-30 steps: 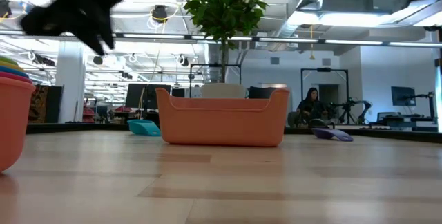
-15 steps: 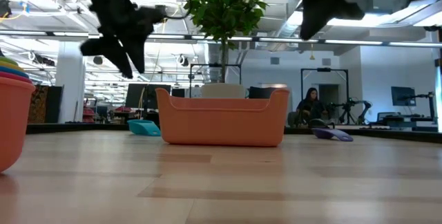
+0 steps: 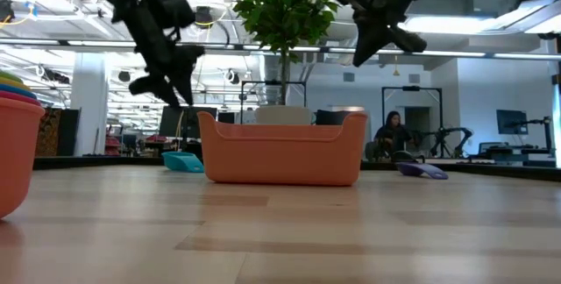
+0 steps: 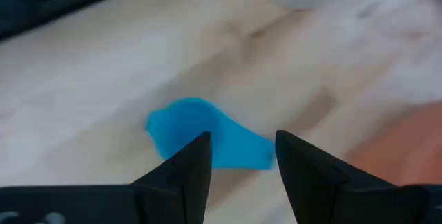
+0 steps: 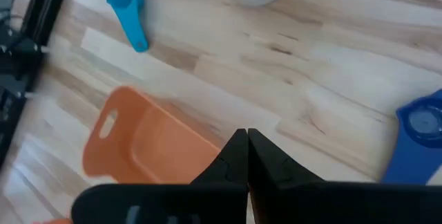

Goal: Nest measuring cups in basket
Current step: Stack the light blue measuring cup on top of the green measuring cup

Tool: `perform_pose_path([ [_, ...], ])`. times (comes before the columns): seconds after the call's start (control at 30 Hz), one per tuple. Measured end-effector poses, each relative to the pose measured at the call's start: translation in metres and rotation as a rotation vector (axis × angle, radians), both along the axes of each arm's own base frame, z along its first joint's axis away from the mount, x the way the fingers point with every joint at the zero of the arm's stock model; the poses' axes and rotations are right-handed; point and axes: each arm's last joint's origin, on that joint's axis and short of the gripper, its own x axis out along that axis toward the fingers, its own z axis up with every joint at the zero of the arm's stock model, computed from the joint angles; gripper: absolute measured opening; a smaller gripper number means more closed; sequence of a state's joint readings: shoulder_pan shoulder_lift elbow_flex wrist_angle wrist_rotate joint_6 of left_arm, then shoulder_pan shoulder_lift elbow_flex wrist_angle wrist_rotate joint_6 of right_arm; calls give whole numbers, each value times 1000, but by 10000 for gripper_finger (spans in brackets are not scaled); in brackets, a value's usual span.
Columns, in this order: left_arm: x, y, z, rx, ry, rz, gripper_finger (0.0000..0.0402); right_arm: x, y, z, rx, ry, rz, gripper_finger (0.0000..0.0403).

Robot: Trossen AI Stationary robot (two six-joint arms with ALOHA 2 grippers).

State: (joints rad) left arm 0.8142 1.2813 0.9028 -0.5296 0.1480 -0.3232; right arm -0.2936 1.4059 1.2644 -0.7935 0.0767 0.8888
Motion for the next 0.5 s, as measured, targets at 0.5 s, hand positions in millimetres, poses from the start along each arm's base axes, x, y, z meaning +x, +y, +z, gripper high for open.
perform_pose_path([
  [0.5,6,40,-65,-180,117,35,149,-10,-4,-2,50,56,-66,65],
])
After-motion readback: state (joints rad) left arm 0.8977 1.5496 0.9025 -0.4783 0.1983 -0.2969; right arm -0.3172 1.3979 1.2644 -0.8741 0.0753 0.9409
